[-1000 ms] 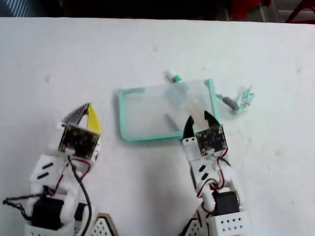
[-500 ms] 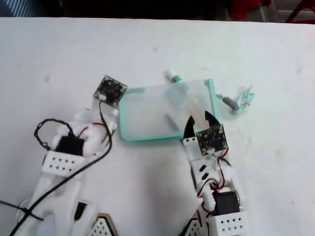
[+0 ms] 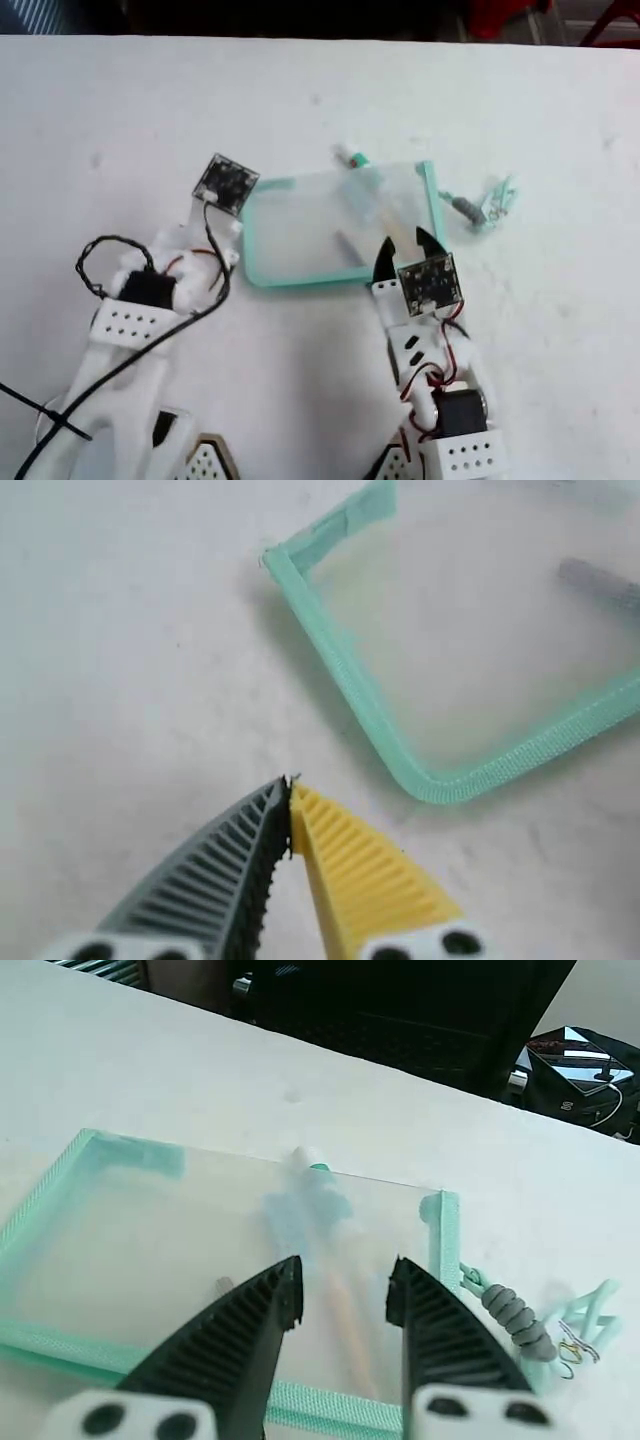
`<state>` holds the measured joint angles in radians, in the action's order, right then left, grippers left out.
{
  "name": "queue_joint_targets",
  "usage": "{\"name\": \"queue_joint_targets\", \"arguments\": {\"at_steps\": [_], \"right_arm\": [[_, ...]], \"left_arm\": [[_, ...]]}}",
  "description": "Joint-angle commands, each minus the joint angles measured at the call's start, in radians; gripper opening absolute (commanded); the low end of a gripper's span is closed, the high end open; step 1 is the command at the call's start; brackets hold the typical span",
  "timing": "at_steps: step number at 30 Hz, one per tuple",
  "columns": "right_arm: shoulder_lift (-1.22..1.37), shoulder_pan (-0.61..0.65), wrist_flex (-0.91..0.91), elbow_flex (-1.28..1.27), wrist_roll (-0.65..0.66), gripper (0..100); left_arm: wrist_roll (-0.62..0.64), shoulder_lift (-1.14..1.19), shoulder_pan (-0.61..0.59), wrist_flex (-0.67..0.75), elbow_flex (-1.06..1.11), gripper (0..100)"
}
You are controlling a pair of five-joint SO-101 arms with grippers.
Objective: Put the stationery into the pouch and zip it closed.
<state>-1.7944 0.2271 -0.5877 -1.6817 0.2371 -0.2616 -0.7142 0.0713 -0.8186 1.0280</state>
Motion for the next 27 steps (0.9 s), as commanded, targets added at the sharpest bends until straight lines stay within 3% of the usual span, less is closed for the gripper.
{"name": "queue_joint_targets", "arguments": {"at_steps": [1,15,20,27], "right_arm": [[-0.004,0.001,0.004,-0.009,0.003,14.1],[-0.005,0.021,-0.001,-0.009,0.009,14.4],[-0.005,0.002,-0.019,0.011,0.009,14.5],[-0.005,-0.008,-0.065,0.051,0.011,14.2]], "left_arm": [[0.012,0.002,0.015,0.020,-0.048,2],[0.014,0.004,-0.039,0.054,-0.038,2],[0.213,0.002,-0.145,0.057,-0.048,2],[0.230,0.002,-0.176,0.092,-0.040,2]]}}
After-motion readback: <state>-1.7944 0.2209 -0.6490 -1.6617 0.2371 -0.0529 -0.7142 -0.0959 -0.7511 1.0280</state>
